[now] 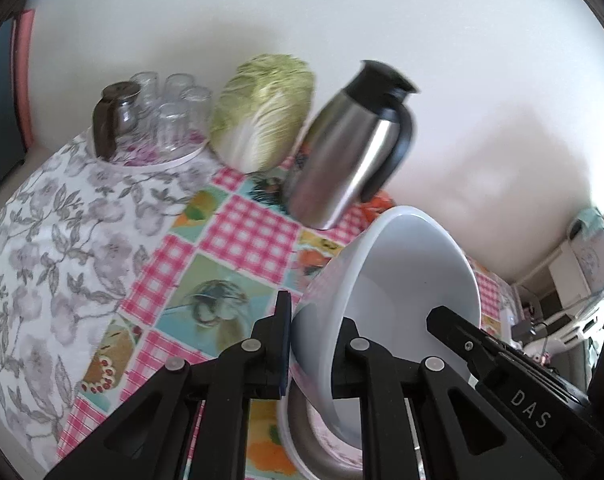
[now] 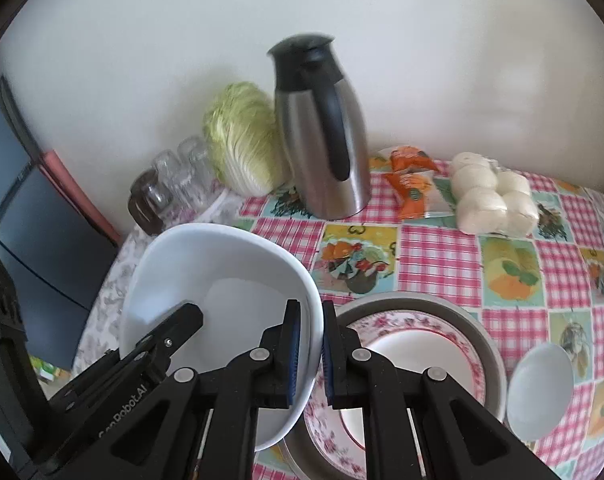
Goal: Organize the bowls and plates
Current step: 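Lift the white square bowl and carry it over the basin with both tools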
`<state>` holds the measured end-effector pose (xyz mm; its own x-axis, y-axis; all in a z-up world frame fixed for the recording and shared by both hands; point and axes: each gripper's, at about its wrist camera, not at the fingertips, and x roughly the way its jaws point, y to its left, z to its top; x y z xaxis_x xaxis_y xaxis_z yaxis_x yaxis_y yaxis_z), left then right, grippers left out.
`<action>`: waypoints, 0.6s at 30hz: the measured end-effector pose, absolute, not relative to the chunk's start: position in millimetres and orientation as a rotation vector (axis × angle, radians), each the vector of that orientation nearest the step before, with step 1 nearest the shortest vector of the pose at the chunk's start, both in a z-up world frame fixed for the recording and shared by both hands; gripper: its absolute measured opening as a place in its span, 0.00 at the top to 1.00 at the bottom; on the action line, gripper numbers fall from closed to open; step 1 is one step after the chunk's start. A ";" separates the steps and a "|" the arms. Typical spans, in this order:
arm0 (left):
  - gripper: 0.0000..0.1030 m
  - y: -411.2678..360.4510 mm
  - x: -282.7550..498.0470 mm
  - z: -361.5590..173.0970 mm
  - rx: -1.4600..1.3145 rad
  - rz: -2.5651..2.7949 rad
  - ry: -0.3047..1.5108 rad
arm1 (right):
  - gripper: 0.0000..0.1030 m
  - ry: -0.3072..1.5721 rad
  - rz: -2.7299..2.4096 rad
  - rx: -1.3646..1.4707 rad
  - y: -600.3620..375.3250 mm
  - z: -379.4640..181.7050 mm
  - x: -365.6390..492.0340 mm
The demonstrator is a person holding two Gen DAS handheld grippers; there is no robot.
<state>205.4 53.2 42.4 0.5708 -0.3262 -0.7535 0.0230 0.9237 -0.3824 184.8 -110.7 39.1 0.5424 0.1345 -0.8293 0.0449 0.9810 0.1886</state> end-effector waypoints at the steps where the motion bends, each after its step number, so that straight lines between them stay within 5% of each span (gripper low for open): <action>1: 0.88 47.6 202.0 46.2 -0.346 -0.219 0.941 | 0.90 0.988 0.052 0.209 -116.2 42.2 179.8; 18: 0.87 -39.2 153.9 71.2 -0.181 -0.302 0.896 | 0.88 0.863 -0.053 0.345 -192.0 66.9 111.6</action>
